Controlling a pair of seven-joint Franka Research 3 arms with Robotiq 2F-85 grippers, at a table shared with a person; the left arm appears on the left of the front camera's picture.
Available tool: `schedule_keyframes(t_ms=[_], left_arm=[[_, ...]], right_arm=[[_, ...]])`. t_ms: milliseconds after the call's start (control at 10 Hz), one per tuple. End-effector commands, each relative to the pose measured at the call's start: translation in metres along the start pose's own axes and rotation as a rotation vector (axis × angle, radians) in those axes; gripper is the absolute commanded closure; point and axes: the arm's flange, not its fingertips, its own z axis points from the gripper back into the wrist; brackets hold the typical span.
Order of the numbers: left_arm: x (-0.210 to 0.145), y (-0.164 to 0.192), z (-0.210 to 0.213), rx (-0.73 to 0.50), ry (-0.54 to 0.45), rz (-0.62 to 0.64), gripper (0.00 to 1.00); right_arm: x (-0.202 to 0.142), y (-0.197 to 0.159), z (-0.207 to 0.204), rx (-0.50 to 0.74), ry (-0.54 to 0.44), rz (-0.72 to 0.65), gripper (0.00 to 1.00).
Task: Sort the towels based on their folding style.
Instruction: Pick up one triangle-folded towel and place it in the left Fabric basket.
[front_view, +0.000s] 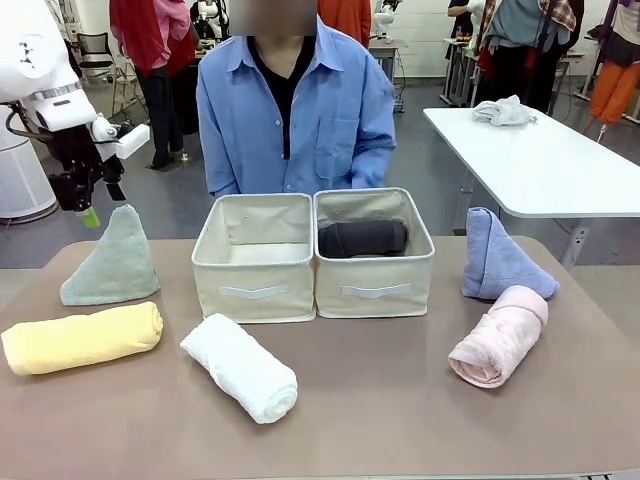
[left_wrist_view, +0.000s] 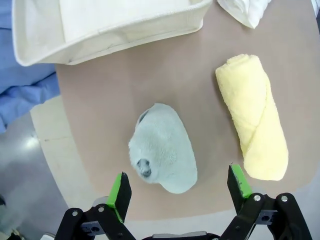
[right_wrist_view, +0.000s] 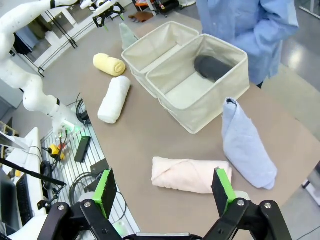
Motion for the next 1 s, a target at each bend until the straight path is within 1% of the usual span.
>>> schedule_keyframes(t_ms=[0,200,500,600,700,800,900], left_arm=[[0.004,0.006,-0.020,-0.027,0.026,-0.009,0.00],[0.007,0.015,-0.041,-0.024,0.020,0.004,0.00],[0.006,0.027,-0.059,-0.034,0.002,0.033,0.00],[0.005,0.029,-0.060,-0.023,0.001,0.036,0.59],[0.006,0.029,-0.059,-0.023,0.000,0.038,0.60],[0.005,0.030,-0.059,-0.022,-0.002,0.035,1.00],[0.006,0.029,-0.059,-0.021,0.003,0.033,1.00]], right_arm=[[0.002,-0.001,0.000,0.015,-0.024,0.010,0.00],[0.002,-0.001,0.000,0.015,-0.024,0.010,0.00],[0.002,-0.001,0.000,0.015,-0.024,0.010,0.00],[0.002,-0.001,0.000,0.015,-0.024,0.010,0.00],[0.002,-0.001,0.000,0.015,-0.024,0.010,0.00],[0.002,-0.001,0.000,0.015,-0.024,0.010,0.00],[0.002,-0.001,0.000,0.015,-0.024,0.010,0.00]])
